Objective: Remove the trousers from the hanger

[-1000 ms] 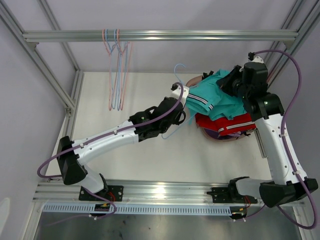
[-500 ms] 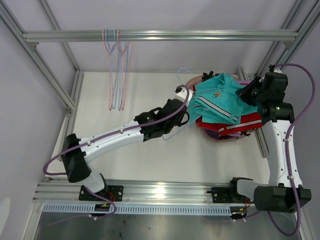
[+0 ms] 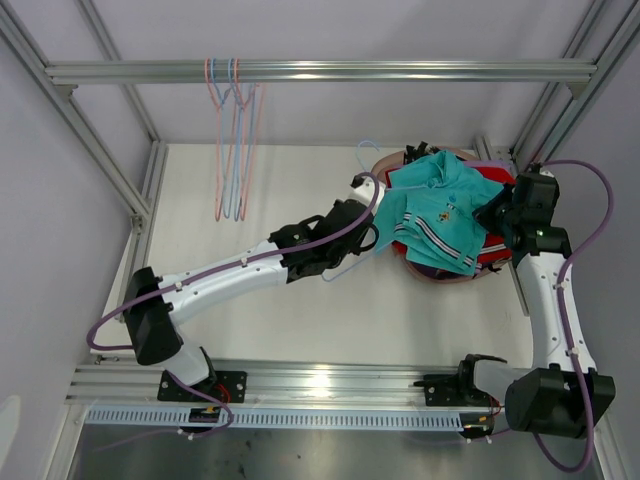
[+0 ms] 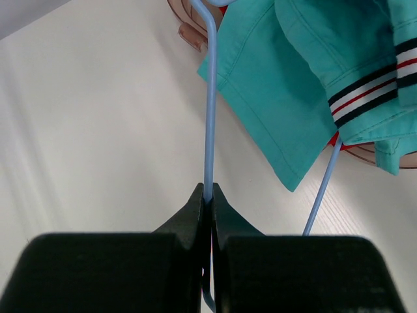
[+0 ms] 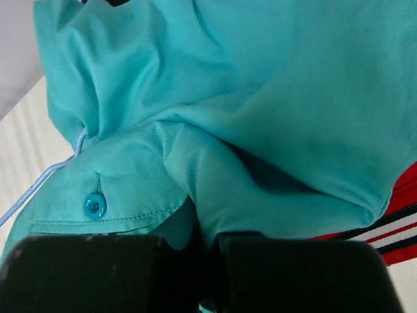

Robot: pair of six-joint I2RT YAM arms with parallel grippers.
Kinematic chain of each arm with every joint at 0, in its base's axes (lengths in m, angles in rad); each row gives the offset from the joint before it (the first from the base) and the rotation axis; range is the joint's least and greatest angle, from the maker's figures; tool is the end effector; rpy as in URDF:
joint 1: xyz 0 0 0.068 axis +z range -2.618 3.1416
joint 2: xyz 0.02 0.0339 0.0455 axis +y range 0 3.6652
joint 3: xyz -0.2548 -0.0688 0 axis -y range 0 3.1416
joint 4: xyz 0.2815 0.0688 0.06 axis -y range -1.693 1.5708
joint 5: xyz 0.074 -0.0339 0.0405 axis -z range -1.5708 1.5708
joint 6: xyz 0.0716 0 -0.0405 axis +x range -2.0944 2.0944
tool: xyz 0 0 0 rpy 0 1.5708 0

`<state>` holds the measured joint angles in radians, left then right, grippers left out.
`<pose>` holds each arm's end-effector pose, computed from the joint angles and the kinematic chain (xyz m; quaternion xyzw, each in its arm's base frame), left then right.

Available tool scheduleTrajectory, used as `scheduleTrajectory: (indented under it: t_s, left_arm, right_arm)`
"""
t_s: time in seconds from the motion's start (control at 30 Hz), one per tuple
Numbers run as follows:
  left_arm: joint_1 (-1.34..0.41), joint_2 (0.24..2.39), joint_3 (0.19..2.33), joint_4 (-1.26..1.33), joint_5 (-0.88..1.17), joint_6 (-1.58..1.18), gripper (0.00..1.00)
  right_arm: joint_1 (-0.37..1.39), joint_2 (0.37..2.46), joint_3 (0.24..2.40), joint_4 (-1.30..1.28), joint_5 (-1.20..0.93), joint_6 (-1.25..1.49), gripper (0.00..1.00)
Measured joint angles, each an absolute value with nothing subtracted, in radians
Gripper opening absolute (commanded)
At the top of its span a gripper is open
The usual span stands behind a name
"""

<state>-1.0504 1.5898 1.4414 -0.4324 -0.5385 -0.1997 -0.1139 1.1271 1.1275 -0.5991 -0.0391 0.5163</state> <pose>0.2434 -0.3508 0.3116 0.2349 0.8248 -0.0781 0.5083 0.3106 -0.0327 0.3217 0.2653 0.8433 0.1103 0.4542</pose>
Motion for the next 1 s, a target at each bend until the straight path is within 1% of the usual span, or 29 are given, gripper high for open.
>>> scheduleTrajectory:
  t_s: [0.13,0.17,0.2,0.23,0.27,0.3,0.33,0.37,0.43,0.53,0.6,0.73,0.8,0.9,0.93,1.0]
  left_arm:
    - [-1.045,1.587,1.440,-0.433,-0.538,-0.188,0.00]
    - [-1.042,1.583,1.439,-0.434,-0.537,-0.183,0.00]
    - [-1.038,1.577,1.438,-0.434,-0.534,-0.181,0.00]
    - [-1.032,1.568,1.436,-0.435,-0.526,-0.179,0.00]
    - [-1.028,1.556,1.434,-0.437,-0.518,-0.177,0.00]
    - [-1.024,1.546,1.434,-0.438,-0.512,-0.175,0.00]
    - [-1.019,1.531,1.434,-0.439,-0.507,-0.175,0.01]
    - [-1.016,1.520,1.434,-0.438,-0.503,-0.175,0.00]
    - [-1.014,1.504,1.433,-0.438,-0.497,-0.175,0.00]
    - [-1.013,1.496,1.433,-0.438,-0.495,-0.175,0.00]
    - [-1.011,1.496,1.432,-0.442,-0.495,-0.175,0.01]
    - [-1.004,1.496,1.431,-0.456,-0.496,-0.175,0.00]
    - [-1.003,1.496,1.430,-0.459,-0.496,-0.175,0.00]
    - [-1.003,1.496,1.428,-0.464,-0.496,-0.175,0.00]
    - [-1.003,1.496,1.428,-0.464,-0.496,-0.176,0.00]
    - [-1.002,1.496,1.428,-0.466,-0.496,-0.176,0.00]
  right_arm:
    - [-0.119,1.139,1.121,-0.594,-0.025,0.522,0.02]
    - [-0.121,1.143,1.121,-0.593,-0.025,0.522,0.05]
    - [-0.125,1.148,1.121,-0.593,-0.025,0.522,0.08]
    - [-0.126,1.153,1.119,-0.592,-0.025,0.523,0.14]
    - [-0.129,1.158,1.116,-0.590,-0.027,0.524,0.25]
    - [-0.131,1.163,1.114,-0.589,-0.028,0.525,0.29]
    - [-0.134,1.168,1.113,-0.590,-0.027,0.525,0.39]
    - [-0.136,1.171,1.113,-0.591,-0.027,0.525,0.43]
    - [-0.138,1.167,1.118,-0.596,-0.020,0.525,0.48]
    - [-0.138,1.158,1.173,-0.642,0.008,0.524,0.57]
    - [-0.138,1.157,1.252,-0.689,0.031,0.523,0.58]
    - [-0.137,1.149,1.419,-0.733,0.065,0.521,0.65]
    - [-0.135,1.135,1.472,-0.738,0.079,0.519,0.66]
    - [-0.130,1.100,1.509,-0.743,0.097,0.518,0.62]
    - [-0.125,1.089,1.512,-0.746,0.099,0.518,0.54]
    - [-0.112,1.078,1.512,-0.750,0.099,0.516,0.44]
